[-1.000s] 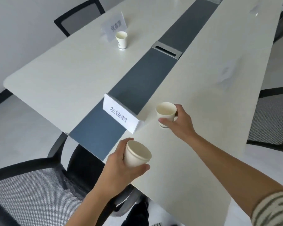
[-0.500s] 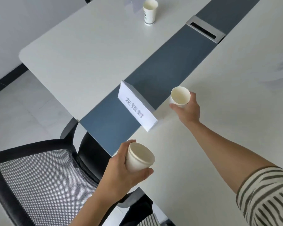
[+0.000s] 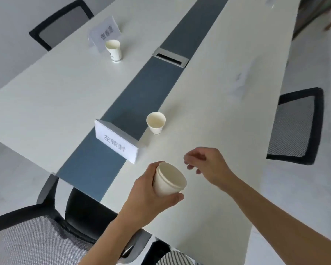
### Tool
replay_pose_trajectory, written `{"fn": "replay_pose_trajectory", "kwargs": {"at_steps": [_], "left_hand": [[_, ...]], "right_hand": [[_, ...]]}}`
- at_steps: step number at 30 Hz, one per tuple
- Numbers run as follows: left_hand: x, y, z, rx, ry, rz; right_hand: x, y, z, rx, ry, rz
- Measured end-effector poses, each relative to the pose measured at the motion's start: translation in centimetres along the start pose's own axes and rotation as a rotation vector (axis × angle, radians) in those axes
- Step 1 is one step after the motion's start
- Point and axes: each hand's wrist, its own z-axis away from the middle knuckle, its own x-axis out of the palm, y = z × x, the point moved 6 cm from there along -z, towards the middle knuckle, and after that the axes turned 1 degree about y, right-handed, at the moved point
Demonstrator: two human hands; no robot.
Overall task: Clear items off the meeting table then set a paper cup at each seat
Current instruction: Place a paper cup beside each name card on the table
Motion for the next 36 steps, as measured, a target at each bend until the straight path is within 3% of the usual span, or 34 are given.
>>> {"fn": "replay_pose_trajectory", "kwargs": {"at_steps": [10,21,29,36], "left_hand": [[17.3,8.1,4.5,0.232,-0.319,-0.115],[40.0,13.8,11.5,0.321,-0.500,-0.214],[47.8,18.9,7.5,0.300,-0.542,-0.286],[55.7,25.2,-2.9,0.335,-0.608,-0.248]], "right_hand": [[-13.8,8.8,16.7,0.038,0.161,-0.239],[-30.2,22.1,29.3,0.120,0.279,-0.316],[-38.8,25.6,28.0,0.127,0.316,-0.393],[-51.2,26.9,20.8,0.115,0.349,-0.363]]}}
